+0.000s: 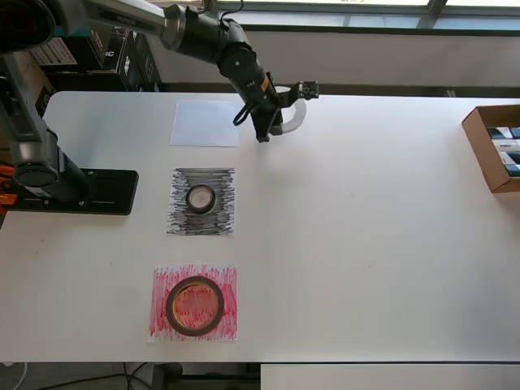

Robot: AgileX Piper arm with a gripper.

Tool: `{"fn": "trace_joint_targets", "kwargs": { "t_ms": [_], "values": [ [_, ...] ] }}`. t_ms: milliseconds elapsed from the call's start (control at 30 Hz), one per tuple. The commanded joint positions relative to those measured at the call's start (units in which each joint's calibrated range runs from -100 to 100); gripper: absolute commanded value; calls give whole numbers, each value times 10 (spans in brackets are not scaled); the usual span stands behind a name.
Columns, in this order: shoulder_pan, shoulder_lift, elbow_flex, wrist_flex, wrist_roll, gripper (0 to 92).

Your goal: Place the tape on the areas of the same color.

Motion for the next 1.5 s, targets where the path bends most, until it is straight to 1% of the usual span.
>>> {"fn": "trace_joint_targets", "kwargs": {
  "t_ms": [0,167,367,633,933,1167,1467],
  "values": [
    [16,-52,82,-50,-48,50],
    [34,-55,115,-72,-72,49],
    [51,-53,134,-72,-69,49],
    [51,-60,170,-72,-65,48],
    [50,-76,176,-63,-65,48],
    [67,-148,233,-63,-92,48],
    [80,-155,239,-63,-146,48]
  ]
}}
